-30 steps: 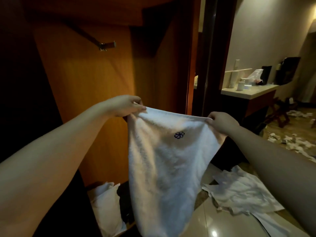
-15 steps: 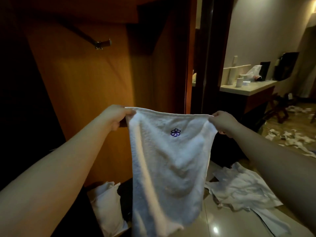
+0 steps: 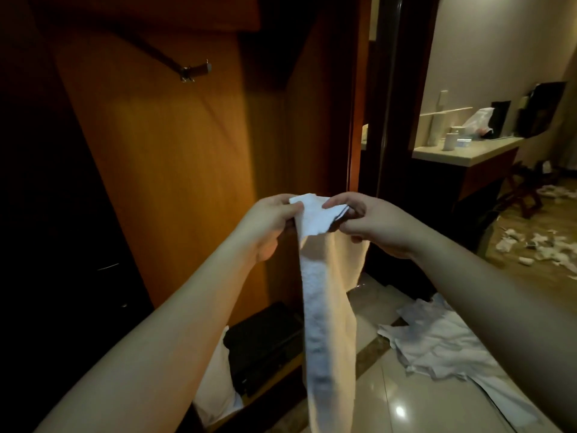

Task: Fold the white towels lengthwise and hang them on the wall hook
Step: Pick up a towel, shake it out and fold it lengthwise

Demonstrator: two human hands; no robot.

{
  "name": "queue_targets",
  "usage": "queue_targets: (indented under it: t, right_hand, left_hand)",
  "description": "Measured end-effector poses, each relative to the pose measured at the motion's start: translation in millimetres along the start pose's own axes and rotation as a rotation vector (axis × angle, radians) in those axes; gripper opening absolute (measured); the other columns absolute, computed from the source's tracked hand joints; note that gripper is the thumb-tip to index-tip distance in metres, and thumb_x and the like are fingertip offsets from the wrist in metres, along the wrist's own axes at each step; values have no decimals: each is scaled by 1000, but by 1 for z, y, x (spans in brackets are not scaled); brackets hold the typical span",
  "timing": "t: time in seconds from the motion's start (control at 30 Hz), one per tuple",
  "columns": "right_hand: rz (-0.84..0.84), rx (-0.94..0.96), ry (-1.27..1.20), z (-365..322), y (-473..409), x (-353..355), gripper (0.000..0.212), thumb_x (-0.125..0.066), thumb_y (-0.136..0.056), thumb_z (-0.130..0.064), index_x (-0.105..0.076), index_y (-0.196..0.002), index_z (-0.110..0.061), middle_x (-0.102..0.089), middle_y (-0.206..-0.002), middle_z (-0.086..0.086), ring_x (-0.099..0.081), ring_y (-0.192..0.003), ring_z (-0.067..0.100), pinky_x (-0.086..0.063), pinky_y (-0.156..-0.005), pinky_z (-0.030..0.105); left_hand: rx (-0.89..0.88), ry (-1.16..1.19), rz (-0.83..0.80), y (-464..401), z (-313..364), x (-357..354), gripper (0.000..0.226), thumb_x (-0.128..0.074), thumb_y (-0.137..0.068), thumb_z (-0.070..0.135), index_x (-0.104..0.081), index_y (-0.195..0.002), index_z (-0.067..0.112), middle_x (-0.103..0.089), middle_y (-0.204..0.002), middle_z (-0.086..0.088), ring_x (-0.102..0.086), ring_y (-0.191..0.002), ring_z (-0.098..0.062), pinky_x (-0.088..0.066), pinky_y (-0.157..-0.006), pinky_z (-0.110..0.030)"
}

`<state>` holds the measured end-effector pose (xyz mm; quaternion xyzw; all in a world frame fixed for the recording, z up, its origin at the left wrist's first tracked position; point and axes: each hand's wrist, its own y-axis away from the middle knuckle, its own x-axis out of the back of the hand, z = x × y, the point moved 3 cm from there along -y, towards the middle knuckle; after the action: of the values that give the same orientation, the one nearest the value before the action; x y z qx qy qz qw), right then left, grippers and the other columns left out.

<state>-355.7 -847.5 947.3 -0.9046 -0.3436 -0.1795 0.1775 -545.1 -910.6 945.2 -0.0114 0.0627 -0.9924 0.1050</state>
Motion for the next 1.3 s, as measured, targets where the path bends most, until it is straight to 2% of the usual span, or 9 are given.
queue_targets:
  t: [0.07,0.13,0.23,0.47,0.67,0.83,1.0,1.13,1.3]
  right_hand:
    - [135,79,236,-7,1,-6,24,-75,-81,-34,-66,-96,-50,-69,-91,-22,-63,-80,-11,-45,-67,15]
    - [269,139,292,-12,4,-11,13,-75,-85,-38,-65,-90,-45,-70,-85,-23,-64,-81,-11,-43,-69,15]
    - [345,173,355,-19,7,-14,13,-72,-85,-52,-66,-82,-41,-69,-76,-20,-63,-77,-9,-42,-64,17]
    - [332,202,487,-37,7,-10,30,-64,-86,-63,-71,-83,-34,-68,-73,-14,-61,-77,-3,-48,-63,24]
    - [342,248,694,-52,6,-7,31,-55,-85,-67,-66,-85,-38,-65,-74,-13,-60,-71,1,-45,-61,24]
    - [353,285,728,-59,7,-7,37,-51,-85,-71,-66,-86,-38,-64,-72,-12,-58,-69,1,-40,-56,23]
    - [346,305,804,-64,7,-8,33,-53,-85,-68,-64,-89,-38,-60,-70,-14,-55,-67,1,-39,-55,25]
    - [335,287,770,-66,5,-5,31,-57,-86,-64,-66,-86,-34,-64,-72,-10,-59,-69,4,-50,-61,31]
    - [228,204,700,-56,-6,2,37,-57,-82,-72,-64,-82,-36,-68,-67,-15,-63,-69,-5,-44,-51,19]
  left_hand:
    - [-30,-14,-59,7,2,-6,20,-54,-100,7,-67,-116,6,-77,-95,-6,-73,-83,-15,-55,-68,-23]
    - [-55,-16,-89,12,5,-10,20,-55,-99,5,-67,-115,5,-75,-89,-4,-71,-76,-12,-54,-64,-20]
    - [-73,-55,-105,18,11,-12,22,-61,-95,6,-66,-117,2,-73,-95,-7,-70,-82,-15,-55,-72,-25]
    - [-107,-116,-122,23,25,-7,20,-57,-98,11,-68,-114,4,-74,-95,-4,-70,-87,-14,-55,-78,-27]
    - [-74,-231,-152,25,40,2,21,-53,-100,8,-73,-107,13,-76,-101,-5,-69,-103,-24,-48,-105,-49]
    - [-77,-263,-206,32,53,0,24,-52,-99,4,-73,-101,16,-77,-92,1,-71,-95,-16,-50,-101,-44]
    - [-60,-294,-292,38,63,-1,31,-48,-95,-2,-72,-107,14,-75,-101,-5,-68,-104,-24,-53,-97,-40]
    - [-86,-403,-313,38,65,-6,24,-60,-94,4,-70,-107,21,-76,-97,5,-71,-98,-11,-56,-90,-30]
    - [-145,-485,-264,33,57,-4,16,-66,-93,8,-72,-103,18,-76,-98,1,-72,-99,-14,-55,-95,-39]
